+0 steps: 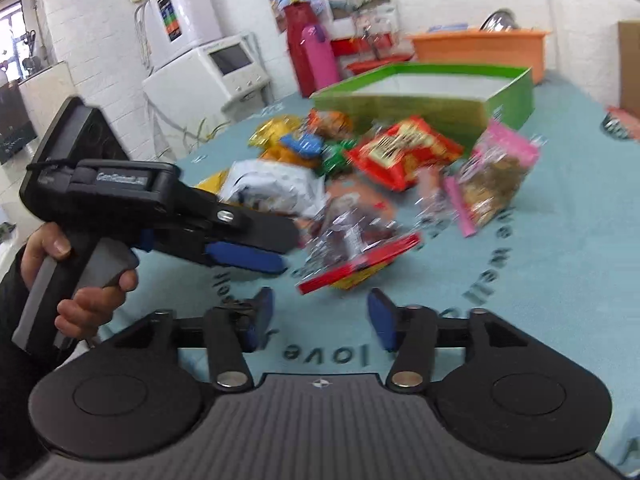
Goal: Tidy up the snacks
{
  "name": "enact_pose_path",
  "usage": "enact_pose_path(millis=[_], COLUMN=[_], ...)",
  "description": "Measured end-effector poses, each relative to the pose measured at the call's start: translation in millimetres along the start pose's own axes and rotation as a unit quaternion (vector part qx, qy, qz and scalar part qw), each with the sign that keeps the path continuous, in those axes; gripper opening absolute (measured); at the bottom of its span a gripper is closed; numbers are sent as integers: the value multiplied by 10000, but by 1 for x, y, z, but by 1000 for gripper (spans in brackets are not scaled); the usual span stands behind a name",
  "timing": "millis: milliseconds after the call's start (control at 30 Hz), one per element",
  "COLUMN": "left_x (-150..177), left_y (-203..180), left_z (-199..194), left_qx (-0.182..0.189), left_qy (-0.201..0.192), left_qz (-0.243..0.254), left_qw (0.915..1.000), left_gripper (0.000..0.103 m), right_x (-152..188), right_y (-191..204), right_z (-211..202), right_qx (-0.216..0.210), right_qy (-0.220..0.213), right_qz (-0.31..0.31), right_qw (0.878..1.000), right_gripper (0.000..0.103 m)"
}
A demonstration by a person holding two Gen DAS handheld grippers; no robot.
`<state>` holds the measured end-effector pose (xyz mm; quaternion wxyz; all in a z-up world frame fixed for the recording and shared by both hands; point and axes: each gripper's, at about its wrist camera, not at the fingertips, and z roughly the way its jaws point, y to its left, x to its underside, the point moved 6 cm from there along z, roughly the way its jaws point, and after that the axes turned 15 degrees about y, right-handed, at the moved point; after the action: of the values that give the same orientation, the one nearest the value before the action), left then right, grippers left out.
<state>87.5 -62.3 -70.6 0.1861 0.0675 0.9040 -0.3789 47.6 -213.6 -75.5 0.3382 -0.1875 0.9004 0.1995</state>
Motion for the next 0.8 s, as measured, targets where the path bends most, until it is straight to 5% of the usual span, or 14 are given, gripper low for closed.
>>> enact_pose_path(millis=[200, 367, 600, 700, 733, 800], left_x=[-14, -23, -31, -26, -24, -26], left_y=[0, -9, -20, -23, -26, -31], left_z=[8, 23, 44, 44, 41, 38], left_qx=[-196, -290, -916, -896, -814, -747], left_qy=[-153, -128, -180, -180, -215, -228], left_qz=[-37, 249, 798, 860, 902, 934], left_qw=[9997, 9992, 9924, 9921, 9924, 9926], left_gripper=[103, 103, 103, 103, 88, 82], right_x=[-24, -29, -24, -23, -23, -27], right_y=[-9, -14, -6, -1, 1, 6], right_z=[13, 41, 41, 37, 34, 28], right_qx=[271, -242, -246, -257, -215, -172], right_qy=[-168, 112, -54, -47, -69, -182], right_qz=[-470, -116, 30, -4, -21, -157], right_qw=[9984, 9996, 9997, 9997, 9997, 9996], right_gripper=[103, 103, 92, 85, 84, 70])
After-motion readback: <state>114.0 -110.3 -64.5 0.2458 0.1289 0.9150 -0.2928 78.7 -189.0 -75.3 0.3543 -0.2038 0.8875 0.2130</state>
